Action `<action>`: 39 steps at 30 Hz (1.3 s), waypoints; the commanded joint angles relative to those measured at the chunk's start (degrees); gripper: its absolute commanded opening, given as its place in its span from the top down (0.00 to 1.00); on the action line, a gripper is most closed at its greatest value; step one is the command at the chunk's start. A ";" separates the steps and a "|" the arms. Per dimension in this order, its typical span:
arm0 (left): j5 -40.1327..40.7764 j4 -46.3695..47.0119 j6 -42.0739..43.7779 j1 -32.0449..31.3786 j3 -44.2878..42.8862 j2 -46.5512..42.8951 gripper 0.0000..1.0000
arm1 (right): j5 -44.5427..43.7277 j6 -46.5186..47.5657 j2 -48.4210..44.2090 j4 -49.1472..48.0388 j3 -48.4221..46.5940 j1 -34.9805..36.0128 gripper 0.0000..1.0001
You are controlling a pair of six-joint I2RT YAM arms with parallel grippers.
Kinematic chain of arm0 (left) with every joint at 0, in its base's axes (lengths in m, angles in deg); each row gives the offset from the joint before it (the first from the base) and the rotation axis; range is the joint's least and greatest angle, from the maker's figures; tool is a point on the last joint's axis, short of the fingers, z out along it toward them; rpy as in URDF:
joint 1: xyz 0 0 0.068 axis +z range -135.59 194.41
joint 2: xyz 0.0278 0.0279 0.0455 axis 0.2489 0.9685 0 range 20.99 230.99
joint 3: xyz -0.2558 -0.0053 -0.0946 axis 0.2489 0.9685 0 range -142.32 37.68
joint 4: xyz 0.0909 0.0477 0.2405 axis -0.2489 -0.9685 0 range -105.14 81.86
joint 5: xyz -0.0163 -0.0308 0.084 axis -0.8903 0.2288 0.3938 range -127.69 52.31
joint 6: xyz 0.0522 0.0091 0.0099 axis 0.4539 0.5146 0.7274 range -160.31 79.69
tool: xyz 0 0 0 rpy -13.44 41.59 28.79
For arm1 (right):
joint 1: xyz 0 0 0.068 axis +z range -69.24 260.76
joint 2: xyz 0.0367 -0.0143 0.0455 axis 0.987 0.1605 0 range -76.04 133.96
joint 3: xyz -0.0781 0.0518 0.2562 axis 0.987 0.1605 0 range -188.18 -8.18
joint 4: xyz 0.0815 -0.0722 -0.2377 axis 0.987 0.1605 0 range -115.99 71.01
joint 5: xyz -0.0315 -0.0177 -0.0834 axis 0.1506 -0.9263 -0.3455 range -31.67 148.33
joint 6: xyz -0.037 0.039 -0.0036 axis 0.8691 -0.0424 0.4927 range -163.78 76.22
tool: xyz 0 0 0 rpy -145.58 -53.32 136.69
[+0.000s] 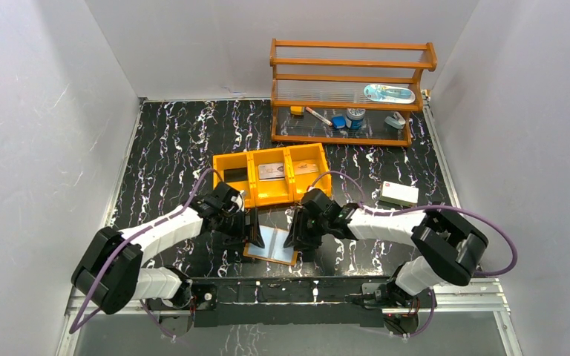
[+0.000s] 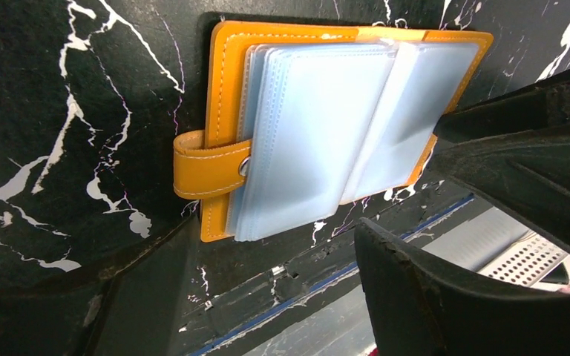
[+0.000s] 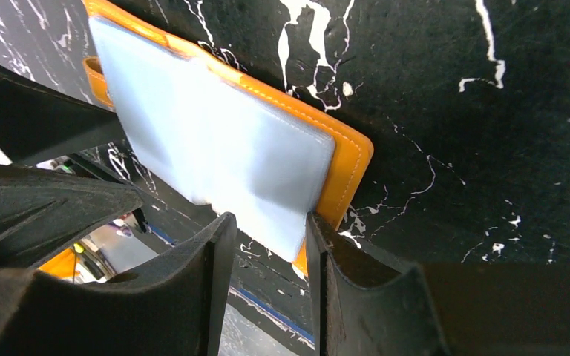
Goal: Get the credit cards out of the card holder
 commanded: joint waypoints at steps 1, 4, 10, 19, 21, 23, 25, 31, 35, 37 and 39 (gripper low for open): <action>0.88 -0.48 1.02 -1.39 -1.07 0.70 0.28 | -1.70 -1.15 1.55 1.27 -2.79 1.34 0.52; 0.27 0.01 1.28 -2.17 -1.40 1.63 0.33 | -1.70 -0.96 3.60 1.17 -3.25 1.62 0.52; -0.61 1.38 1.23 -4.13 -2.52 2.57 0.44 | -0.65 -1.14 6.07 -1.89 -3.74 2.19 0.54; -1.64 2.32 2.52 -6.11 -4.05 3.39 0.57 | -0.76 -0.63 7.34 -2.02 -4.49 2.72 0.65; -1.26 2.17 2.44 -6.38 -4.44 3.03 0.65 | -1.04 -0.49 7.08 -1.82 -4.81 2.76 0.67; -1.14 2.01 2.36 -6.76 -4.95 2.81 0.70 | -1.18 -0.26 6.71 -2.05 -5.01 2.95 0.69; -0.92 1.94 2.24 -7.11 -5.32 2.79 0.77 | -1.11 0.04 6.66 -2.14 -5.48 3.06 0.70; 1.83 -0.85 2.46 -7.90 -6.62 3.21 0.69 | -2.30 0.69 8.31 0.84 -7.28 3.60 0.67; 4.26 -3.13 3.19 -7.91 -7.54 2.63 0.77 | -4.52 0.86 8.64 3.62 -7.89 3.92 0.69; 4.40 -3.37 3.04 -7.94 -7.65 2.81 0.86 | -4.70 0.95 8.61 3.87 -8.07 3.97 0.70; 3.96 -3.21 2.37 -8.00 -7.49 3.32 0.91 | -3.48 1.19 8.28 1.78 -7.96 4.07 0.70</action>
